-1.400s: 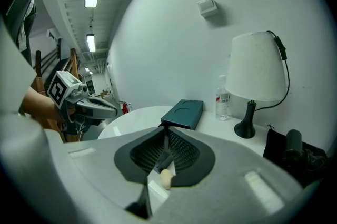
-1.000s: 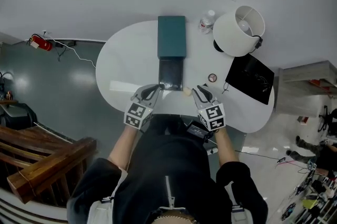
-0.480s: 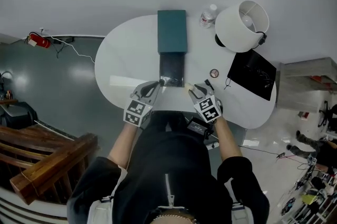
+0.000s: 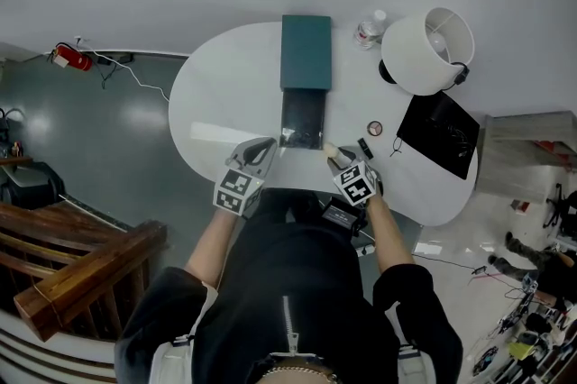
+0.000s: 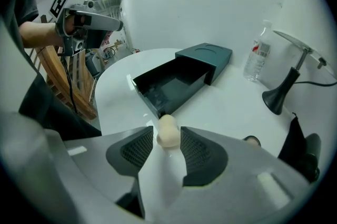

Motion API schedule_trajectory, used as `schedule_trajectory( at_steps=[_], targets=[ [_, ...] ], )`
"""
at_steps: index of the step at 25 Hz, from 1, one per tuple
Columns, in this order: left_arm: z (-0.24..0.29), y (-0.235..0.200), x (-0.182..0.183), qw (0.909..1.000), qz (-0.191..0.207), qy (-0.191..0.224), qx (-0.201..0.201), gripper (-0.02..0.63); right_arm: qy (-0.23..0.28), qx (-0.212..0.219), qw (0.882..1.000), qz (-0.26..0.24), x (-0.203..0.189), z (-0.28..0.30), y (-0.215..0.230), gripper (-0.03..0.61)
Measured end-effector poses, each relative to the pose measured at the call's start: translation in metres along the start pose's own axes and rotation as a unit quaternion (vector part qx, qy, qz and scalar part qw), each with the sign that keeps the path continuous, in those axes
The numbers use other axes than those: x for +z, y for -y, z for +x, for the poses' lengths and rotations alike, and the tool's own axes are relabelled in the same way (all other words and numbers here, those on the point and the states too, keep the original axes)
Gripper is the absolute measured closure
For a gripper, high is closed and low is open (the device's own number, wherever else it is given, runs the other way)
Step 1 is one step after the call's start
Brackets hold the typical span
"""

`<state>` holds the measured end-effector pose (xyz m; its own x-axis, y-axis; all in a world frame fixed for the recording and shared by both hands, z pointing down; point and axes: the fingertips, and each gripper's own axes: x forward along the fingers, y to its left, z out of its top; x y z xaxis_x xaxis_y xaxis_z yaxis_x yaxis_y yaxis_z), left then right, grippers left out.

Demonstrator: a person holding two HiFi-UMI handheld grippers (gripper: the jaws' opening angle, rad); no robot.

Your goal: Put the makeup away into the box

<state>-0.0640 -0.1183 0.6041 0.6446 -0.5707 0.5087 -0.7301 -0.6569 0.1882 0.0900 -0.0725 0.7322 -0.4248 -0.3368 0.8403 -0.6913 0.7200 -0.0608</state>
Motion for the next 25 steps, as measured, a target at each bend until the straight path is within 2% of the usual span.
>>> schedule_trajectory(
  at_steps=[6,12,17,25],
  targets=[
    [-0.002,-0.003,-0.003,1.0000,-0.008,-0.001,0.005,0.600,-0.024,0.003,1.000,-0.008,-0.010,0.010,0.001,0.424],
    [-0.004,-0.005,-0.004,0.9999,-0.012,0.000,0.009,0.600,-0.035,0.003,0.999,-0.014,-0.011,0.014,0.001,0.453],
    [-0.005,-0.004,-0.006,0.9999,-0.012,-0.001,0.011,0.600,-0.034,0.002,0.999,-0.017,-0.011,0.012,0.002,0.485],
    [-0.003,0.001,-0.003,0.9999,-0.008,0.002,0.008,0.600,-0.016,-0.009,1.000,-0.009,-0.004,0.001,0.010,0.497]
  ],
)
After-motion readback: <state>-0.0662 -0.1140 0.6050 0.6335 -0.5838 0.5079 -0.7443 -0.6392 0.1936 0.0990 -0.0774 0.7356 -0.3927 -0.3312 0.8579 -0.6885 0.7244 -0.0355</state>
